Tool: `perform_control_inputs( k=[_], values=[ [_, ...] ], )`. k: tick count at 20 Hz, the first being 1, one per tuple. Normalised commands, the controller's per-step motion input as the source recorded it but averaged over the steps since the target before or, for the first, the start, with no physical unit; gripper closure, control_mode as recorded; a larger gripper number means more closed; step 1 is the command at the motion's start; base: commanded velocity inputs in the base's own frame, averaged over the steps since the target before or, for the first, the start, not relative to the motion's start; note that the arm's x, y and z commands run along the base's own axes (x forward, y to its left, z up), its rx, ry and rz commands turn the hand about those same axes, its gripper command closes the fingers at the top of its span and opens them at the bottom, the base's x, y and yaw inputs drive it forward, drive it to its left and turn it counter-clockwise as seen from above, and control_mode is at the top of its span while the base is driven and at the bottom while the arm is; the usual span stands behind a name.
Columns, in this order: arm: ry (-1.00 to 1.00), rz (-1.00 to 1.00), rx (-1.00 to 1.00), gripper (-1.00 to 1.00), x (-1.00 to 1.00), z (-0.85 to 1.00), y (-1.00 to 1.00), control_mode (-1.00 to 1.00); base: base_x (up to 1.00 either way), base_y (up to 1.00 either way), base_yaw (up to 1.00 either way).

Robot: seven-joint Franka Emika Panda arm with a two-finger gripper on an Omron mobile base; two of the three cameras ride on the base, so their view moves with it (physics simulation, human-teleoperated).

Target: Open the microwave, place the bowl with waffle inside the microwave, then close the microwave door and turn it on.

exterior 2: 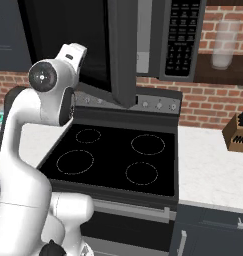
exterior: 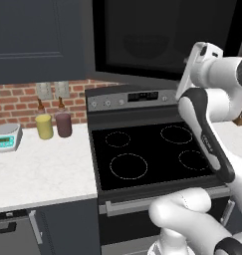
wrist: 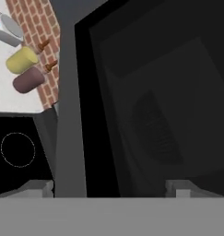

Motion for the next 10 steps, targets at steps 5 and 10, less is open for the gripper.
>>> perform_control_inputs(
  k=[5, 10],
  values=[
    [0.02, 0.09, 0.06, -1.00, 0.72, 0.00, 0.00, -1.00, 0.00, 0.00, 0.00],
    [0.02, 0.08, 0.07, -1.00, 0.70, 0.00, 0.00, -1.00, 0.00, 0.00, 0.00]
  ],
)
